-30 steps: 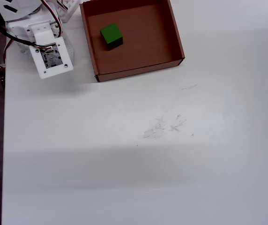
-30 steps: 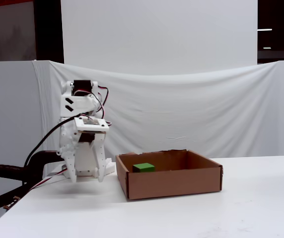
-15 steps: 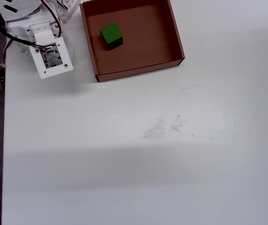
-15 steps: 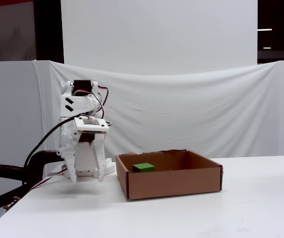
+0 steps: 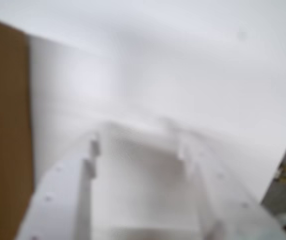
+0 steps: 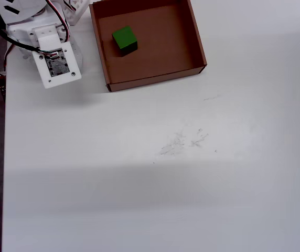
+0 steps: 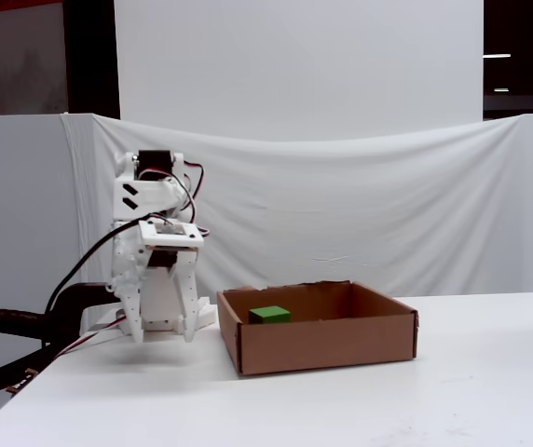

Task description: Grasp a green cube and put it in a box.

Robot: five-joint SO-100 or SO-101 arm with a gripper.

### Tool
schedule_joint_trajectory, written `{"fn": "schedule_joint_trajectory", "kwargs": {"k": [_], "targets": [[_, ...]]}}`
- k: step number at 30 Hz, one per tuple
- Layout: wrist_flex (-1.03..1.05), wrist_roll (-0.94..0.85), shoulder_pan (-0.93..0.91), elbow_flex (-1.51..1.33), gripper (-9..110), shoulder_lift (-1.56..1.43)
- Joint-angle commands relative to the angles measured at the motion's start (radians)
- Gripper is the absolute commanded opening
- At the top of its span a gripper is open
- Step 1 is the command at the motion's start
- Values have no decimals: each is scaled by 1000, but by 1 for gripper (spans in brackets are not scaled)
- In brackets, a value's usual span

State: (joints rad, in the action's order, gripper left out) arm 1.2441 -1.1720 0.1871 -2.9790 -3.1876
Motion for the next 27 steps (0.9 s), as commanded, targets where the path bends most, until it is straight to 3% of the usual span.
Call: {"fn": "schedule_joint_trajectory", "kwargs": {"k": [1, 27], "targets": [[5, 8, 11, 6, 21, 6], [3, 21, 11, 6, 21, 6]]}}
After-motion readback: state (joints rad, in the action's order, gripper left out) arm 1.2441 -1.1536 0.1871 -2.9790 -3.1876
